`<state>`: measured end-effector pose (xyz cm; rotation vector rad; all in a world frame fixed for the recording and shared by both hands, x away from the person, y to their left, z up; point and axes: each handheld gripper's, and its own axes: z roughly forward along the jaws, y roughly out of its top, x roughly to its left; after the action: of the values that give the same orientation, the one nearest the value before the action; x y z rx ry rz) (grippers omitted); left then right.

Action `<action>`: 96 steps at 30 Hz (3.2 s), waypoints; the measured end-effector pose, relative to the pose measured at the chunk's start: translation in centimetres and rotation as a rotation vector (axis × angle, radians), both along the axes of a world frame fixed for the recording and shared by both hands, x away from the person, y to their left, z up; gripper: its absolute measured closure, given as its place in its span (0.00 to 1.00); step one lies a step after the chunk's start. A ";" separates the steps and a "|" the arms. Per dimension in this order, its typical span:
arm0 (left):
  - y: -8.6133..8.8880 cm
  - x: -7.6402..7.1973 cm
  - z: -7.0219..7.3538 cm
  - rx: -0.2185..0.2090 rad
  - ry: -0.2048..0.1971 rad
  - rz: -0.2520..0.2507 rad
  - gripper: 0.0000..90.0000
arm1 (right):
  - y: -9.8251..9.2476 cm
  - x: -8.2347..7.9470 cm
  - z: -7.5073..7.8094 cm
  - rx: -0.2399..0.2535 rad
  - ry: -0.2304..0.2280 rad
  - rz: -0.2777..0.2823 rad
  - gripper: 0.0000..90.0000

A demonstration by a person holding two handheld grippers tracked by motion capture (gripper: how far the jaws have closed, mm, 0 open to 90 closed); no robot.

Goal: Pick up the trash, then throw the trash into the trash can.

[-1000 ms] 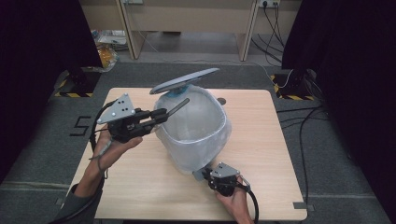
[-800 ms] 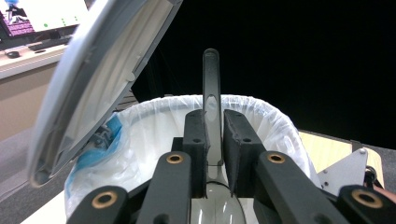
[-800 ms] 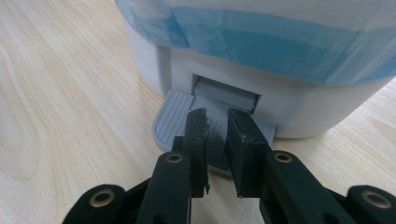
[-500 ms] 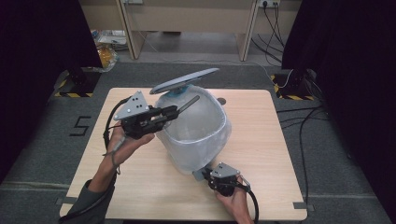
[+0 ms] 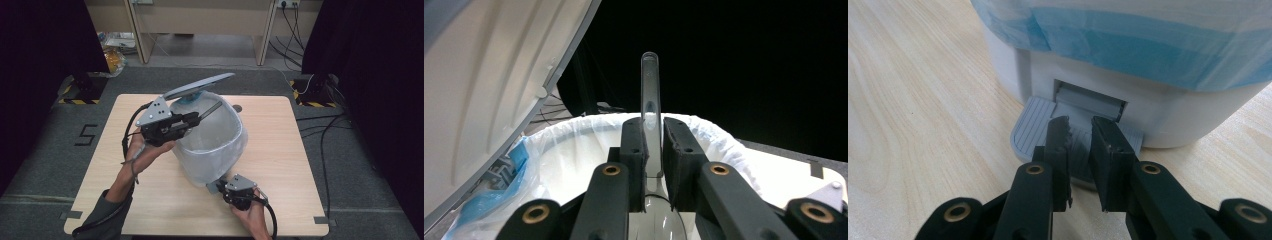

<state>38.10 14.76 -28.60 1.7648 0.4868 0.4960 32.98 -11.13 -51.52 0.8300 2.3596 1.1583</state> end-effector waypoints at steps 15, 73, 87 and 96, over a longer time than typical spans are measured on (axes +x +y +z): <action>-0.7 0.7 -0.7 0.011 0.008 0.016 0.89 | 0.0 0.0 0.0 -0.001 -0.001 0.000 0.87; 10.0 -4.2 -6.1 -0.040 0.130 0.124 0.31 | 0.0 0.0 0.0 0.002 0.002 -0.003 0.87; 11.4 -4.5 -10.8 -0.023 0.179 0.158 0.24 | 0.0 0.0 0.0 0.001 0.002 -0.002 0.87; 11.7 -4.7 -14.4 0.022 0.232 0.195 0.24 | 0.0 0.0 0.0 0.001 0.002 -0.002 0.87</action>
<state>33.42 26.46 -42.96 1.8148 0.8248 0.4344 32.96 -11.11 -51.54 0.8342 2.3594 1.1591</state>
